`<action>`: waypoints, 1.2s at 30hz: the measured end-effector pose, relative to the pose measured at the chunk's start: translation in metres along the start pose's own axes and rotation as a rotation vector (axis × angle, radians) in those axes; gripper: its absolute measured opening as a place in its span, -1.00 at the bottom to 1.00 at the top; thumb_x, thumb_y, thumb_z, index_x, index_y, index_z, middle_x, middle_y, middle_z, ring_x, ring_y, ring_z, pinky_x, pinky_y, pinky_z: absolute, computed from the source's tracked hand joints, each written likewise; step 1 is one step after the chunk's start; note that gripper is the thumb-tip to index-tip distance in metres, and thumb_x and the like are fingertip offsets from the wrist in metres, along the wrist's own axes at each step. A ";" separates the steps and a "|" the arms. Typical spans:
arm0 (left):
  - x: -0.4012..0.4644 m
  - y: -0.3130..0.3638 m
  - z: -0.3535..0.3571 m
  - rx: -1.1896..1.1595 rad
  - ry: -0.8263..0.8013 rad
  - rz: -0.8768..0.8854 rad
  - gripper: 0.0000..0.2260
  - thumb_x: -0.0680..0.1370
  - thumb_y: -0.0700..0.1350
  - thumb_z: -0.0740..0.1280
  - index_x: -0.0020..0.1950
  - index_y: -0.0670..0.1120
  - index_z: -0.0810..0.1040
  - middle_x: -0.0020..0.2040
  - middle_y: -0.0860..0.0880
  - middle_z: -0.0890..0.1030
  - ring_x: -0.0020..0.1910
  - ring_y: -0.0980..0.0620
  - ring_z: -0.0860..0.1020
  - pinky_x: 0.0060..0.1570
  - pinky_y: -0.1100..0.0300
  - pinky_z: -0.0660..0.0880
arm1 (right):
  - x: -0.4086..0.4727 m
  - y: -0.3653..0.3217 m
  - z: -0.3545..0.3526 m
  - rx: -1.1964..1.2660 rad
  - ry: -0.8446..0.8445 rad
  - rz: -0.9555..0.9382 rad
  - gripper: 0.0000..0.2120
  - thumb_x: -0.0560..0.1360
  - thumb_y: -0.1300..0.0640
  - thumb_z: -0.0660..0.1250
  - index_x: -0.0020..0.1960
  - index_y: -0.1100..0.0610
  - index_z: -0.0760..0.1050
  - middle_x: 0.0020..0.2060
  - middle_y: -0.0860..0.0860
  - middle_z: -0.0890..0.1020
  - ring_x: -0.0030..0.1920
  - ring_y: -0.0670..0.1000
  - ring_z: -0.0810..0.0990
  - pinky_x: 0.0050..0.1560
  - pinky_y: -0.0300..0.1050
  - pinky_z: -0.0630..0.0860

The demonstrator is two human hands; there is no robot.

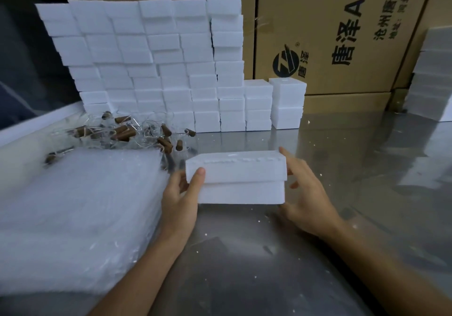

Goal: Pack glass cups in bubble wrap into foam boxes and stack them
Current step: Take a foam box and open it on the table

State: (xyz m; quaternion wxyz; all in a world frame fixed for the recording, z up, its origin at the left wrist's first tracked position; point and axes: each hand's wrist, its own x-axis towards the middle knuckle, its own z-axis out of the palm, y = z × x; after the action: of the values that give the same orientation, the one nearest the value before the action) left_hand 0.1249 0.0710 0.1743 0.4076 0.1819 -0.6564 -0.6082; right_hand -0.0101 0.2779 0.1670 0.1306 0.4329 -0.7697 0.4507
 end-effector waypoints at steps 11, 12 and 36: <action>0.000 0.001 -0.002 0.125 -0.009 -0.047 -0.93 0.53 -0.09 0.44 -0.13 0.00 0.60 -0.18 0.01 0.62 -0.15 -0.08 0.56 -0.10 0.15 0.55 | -0.004 -0.013 -0.007 0.559 -0.226 0.216 -0.27 0.42 0.18 0.21 0.58 -0.10 0.20 0.45 -0.13 0.44 0.37 -0.02 0.48 0.32 0.04 0.44; -0.001 0.000 -0.002 0.146 -0.011 -0.036 -0.85 0.52 -0.10 0.45 -0.22 0.01 0.55 -0.28 0.03 0.54 -0.24 -0.06 0.49 -0.24 0.26 0.47 | -0.004 -0.012 -0.006 0.547 -0.205 0.243 -0.33 0.49 0.04 0.23 0.58 -0.13 0.17 0.49 -0.18 0.38 0.45 -0.05 0.40 0.45 0.11 0.32; 0.007 -0.004 0.001 0.203 -0.158 -0.175 -0.79 0.60 0.12 0.29 -0.04 0.07 0.66 -0.29 0.01 0.65 -0.22 -0.06 0.62 -0.14 0.06 0.51 | 0.022 -0.016 0.022 0.492 0.295 0.684 -0.58 0.34 -0.33 0.38 -0.07 -0.01 0.61 -0.17 -0.15 0.70 -0.20 0.03 0.72 -0.11 -0.02 0.59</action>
State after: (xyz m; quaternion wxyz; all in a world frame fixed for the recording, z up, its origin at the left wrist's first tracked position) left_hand 0.1190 0.0663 0.1729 0.2798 0.2302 -0.7260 -0.5845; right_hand -0.0062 0.2445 0.1774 -0.0244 0.1026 -0.7116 0.6946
